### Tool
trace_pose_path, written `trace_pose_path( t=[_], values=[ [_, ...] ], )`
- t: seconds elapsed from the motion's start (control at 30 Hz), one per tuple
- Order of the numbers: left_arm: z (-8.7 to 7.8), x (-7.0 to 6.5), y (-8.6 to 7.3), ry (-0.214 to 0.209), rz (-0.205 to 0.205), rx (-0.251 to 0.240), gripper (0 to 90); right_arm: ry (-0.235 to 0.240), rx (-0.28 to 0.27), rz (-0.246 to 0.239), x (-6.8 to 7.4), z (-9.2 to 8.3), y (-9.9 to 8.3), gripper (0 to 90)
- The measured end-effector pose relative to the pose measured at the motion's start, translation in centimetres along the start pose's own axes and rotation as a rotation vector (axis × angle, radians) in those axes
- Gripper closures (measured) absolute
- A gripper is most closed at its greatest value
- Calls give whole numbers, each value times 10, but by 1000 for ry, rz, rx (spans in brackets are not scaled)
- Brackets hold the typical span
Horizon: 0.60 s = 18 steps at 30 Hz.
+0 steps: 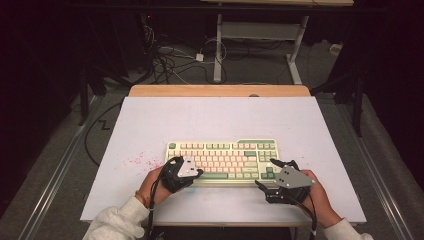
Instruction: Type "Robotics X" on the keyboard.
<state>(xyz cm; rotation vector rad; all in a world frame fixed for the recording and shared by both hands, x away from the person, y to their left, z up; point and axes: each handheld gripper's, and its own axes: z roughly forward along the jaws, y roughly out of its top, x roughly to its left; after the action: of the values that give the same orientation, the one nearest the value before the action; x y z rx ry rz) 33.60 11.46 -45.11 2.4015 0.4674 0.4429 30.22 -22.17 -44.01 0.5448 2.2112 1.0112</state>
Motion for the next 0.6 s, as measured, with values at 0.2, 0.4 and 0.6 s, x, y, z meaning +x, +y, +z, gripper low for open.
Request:
trace_pose_path(
  t=[0.2, 0.4, 0.6],
  values=[
    [4, 1, -2, 5, -7, 18, 877, 3, 2, -4, 0, 0, 0, 214],
    [-9, 2, 1, 18, -15, -39, 876, 1, -5, 1, -1, -2, 1, 214],
    [-18, 7, 1, 44, -29, -68, 876, 24, -28, 46, -6, -4, 0, 247]
  ],
)
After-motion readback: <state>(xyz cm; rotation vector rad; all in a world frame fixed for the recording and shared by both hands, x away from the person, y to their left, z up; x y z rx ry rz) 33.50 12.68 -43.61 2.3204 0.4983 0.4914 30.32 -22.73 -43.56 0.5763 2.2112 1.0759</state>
